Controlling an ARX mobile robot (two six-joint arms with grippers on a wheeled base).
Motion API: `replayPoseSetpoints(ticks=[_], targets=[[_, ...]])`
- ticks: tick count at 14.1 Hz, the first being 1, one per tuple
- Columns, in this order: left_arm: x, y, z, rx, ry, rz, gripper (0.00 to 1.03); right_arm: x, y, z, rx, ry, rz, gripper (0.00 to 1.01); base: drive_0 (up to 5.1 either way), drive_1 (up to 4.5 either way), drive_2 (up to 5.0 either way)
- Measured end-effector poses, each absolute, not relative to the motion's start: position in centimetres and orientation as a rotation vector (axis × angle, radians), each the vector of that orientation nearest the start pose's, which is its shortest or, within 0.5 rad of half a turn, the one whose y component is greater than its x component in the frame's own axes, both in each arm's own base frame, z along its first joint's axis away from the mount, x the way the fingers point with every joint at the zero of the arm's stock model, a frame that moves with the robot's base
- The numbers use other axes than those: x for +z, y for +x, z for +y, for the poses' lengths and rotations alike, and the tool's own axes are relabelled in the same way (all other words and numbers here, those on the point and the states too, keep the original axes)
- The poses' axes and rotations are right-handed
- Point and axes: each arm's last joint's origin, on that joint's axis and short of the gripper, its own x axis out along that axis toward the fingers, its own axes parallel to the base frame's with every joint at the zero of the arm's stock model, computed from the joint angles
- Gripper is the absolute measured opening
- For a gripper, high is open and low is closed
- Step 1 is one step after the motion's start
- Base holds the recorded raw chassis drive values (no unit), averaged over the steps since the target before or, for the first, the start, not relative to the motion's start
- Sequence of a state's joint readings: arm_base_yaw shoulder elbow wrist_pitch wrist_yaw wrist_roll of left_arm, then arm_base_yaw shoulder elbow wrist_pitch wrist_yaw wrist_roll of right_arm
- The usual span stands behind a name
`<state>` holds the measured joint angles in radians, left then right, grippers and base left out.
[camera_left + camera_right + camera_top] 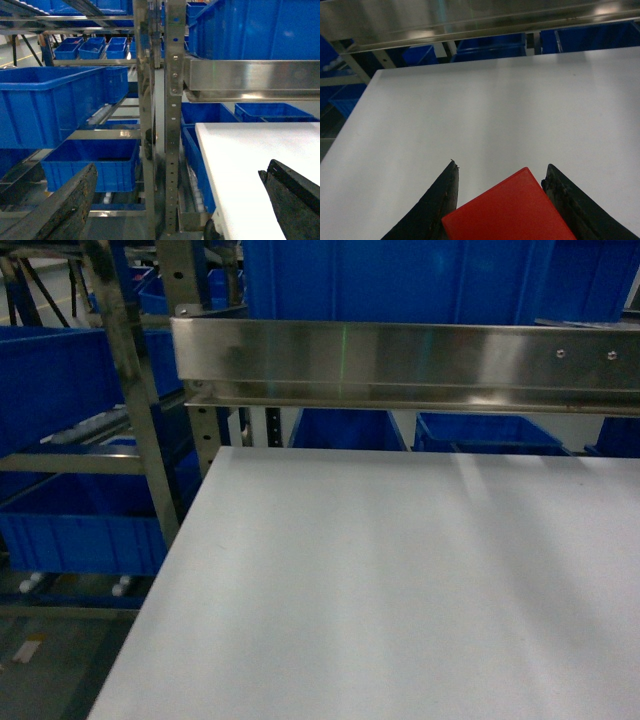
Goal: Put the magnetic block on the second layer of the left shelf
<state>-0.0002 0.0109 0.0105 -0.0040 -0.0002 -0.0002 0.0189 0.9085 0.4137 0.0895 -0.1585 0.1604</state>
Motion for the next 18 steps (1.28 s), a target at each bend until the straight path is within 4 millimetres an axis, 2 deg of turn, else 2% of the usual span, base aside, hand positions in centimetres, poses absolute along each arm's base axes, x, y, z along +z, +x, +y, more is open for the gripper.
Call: replayPoseSetpoints(ticks=[18], targets=[[16.59,9.78,0.00,0.000,0.000,0.004,0.98,21.05,19.02,0.84,0.146,0.186,0.415,0.45,-4.9,2.51,2.5]])
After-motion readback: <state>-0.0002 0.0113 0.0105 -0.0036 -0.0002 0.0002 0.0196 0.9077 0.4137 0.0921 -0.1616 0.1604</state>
